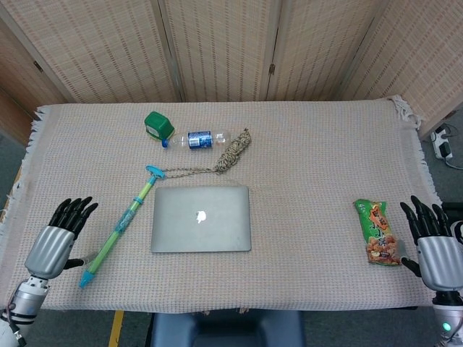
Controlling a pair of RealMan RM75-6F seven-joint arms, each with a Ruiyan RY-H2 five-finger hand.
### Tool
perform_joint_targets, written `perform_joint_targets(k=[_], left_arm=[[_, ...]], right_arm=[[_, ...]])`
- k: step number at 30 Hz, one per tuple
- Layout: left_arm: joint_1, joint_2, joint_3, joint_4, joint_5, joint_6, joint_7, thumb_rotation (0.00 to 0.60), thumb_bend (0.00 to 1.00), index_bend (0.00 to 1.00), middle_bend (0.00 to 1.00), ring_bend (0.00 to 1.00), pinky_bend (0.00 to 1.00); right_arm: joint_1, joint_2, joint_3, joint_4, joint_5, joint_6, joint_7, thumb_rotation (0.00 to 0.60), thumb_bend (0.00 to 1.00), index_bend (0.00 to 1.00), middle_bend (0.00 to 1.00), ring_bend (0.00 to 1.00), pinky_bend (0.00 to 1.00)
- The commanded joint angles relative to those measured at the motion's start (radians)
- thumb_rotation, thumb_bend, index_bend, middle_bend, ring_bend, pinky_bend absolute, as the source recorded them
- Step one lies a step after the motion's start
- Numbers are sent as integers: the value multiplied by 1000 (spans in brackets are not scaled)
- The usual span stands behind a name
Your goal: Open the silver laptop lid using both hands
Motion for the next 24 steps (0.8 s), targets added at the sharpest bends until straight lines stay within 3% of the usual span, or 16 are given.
perform_joint_targets(k=[1, 7, 10, 24], left_arm=[[-83, -32, -6, 7, 62, -69, -21, 600, 94, 8, 61, 22, 0], [-182, -91, -18, 11, 100, -158, -10, 600, 99, 10, 61, 29, 0], [-263, -164, -29, 36, 115, -247, 24, 600, 99, 11, 61, 31, 0], [-407, -385, -54, 98, 3, -428, 160, 600, 90, 0, 64, 31, 0]], right_arm=[[5, 5, 0, -8, -2, -7, -3, 600, 520, 0, 22, 83, 0], [16, 12, 3, -25, -10, -17, -21, 600, 519, 0, 22, 84, 0], [22, 15, 0, -36, -11, -30, -25, 600, 520, 0, 22, 83, 0], [25, 7, -7, -10, 2, -52, 11, 600, 520, 0, 22, 83, 0]])
